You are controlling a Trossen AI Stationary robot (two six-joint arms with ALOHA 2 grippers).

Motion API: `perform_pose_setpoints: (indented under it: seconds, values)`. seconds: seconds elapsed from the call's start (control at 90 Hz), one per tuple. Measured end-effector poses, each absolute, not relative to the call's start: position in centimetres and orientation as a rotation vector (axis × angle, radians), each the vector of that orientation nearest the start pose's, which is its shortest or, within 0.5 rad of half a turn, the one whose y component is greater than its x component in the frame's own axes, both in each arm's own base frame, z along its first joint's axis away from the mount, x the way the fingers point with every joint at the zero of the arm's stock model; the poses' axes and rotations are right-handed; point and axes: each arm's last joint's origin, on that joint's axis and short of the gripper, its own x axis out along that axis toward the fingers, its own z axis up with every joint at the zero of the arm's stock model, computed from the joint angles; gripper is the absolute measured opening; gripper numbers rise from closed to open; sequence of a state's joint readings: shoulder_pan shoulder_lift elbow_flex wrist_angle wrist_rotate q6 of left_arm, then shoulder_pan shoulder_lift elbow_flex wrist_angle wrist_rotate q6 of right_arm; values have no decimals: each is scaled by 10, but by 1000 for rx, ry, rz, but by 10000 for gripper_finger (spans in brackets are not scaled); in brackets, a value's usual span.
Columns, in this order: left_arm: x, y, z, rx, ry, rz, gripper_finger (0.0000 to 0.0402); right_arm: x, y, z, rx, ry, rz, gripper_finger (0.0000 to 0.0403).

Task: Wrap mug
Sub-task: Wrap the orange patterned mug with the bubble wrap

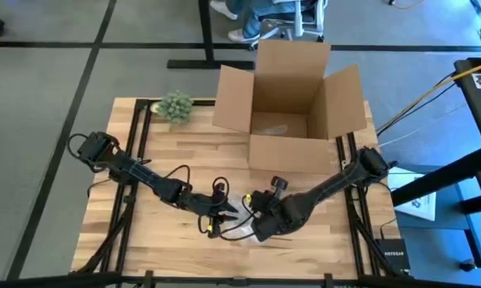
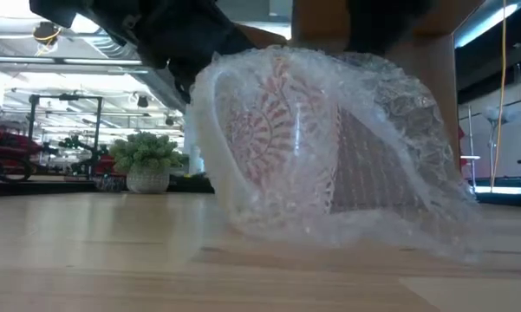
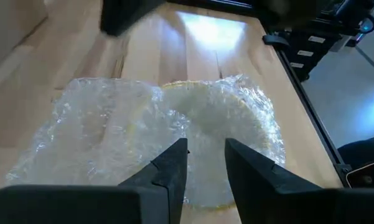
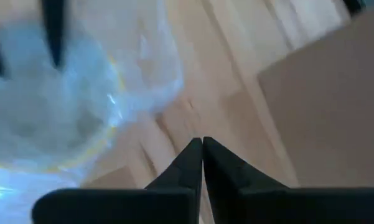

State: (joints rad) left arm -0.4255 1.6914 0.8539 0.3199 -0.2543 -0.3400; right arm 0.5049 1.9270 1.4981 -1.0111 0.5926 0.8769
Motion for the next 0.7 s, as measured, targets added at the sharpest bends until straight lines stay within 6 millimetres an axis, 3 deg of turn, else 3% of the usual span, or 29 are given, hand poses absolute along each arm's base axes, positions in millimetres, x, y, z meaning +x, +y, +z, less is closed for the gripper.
perform_pose_setpoints:
  seconds: [0.089,0.167,0.422,0.7]
  values:
    - [316,-135,177,-162,506,-83,92,334,158,188,51,1018,-581,1]
    - [316,-135,177,-162,506,-84,92,343,153,178,83,951,-544,1]
    - [316,-135,177,-161,506,-85,92,368,159,203,43,761,-332,1]
    - [316,-135,176,-161,508,-95,92,367,173,206,85,811,-99,1]
